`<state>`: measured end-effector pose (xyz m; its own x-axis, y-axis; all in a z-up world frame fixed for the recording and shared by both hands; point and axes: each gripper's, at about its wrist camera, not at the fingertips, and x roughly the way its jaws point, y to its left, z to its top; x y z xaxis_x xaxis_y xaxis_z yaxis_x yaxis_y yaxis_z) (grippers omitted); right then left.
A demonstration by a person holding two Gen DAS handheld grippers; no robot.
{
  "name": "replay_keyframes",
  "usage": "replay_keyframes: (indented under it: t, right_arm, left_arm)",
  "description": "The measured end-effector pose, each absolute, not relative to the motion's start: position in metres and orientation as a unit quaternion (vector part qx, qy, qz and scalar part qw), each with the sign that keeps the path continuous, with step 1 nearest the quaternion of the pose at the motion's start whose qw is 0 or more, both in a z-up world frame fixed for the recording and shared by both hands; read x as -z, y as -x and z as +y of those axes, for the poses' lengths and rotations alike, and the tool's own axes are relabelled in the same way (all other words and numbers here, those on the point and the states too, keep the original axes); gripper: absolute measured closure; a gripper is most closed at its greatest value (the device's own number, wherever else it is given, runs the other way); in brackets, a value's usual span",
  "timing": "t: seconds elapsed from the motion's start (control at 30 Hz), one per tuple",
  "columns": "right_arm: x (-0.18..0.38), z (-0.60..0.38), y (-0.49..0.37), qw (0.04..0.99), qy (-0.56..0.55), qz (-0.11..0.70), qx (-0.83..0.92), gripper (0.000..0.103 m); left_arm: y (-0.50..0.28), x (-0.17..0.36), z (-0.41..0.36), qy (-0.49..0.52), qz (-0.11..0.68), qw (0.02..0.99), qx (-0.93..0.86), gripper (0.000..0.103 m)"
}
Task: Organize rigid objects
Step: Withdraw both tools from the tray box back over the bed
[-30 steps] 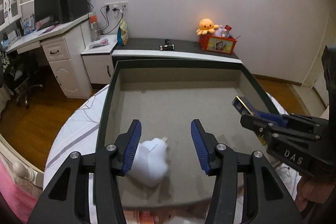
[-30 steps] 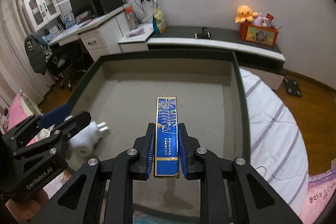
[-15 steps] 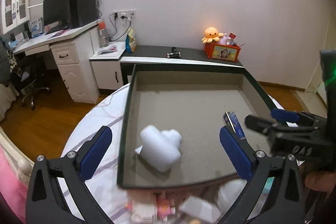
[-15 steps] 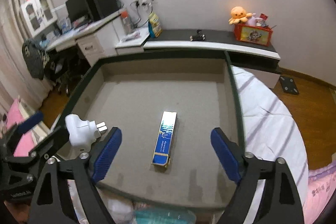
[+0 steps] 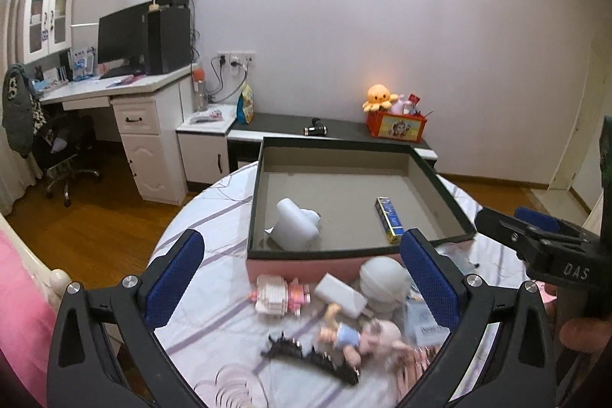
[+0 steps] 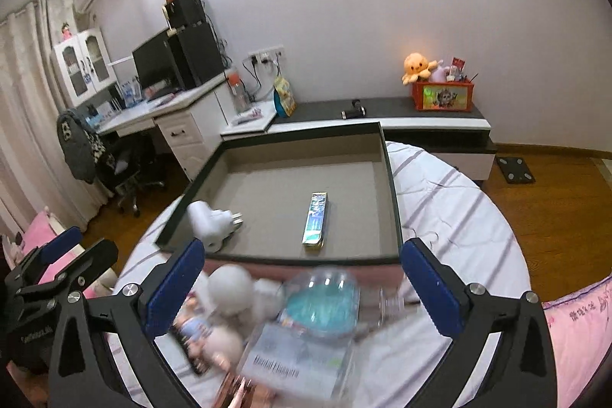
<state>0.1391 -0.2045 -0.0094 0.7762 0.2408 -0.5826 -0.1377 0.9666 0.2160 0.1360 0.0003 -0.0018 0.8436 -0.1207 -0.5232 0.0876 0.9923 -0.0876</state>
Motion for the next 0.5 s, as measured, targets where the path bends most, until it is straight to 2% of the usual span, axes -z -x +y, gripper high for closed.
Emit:
replay_keyframes:
  t: [0.2, 0.5]
  right_arm:
    - [0.001, -0.206, -0.084, 0.949, -0.087, 0.285, -0.099, 0.000]
    - [0.004, -0.208, -0.018, 0.963, -0.080, 0.249, -0.066, 0.000]
  left_arm:
    - [-0.090, -0.012, 0.007, 0.036, 0.244, 0.968, 0.036, 0.000]
    - [-0.033, -0.005, 0.017, 0.048, 0.224, 0.973, 0.007, 0.000]
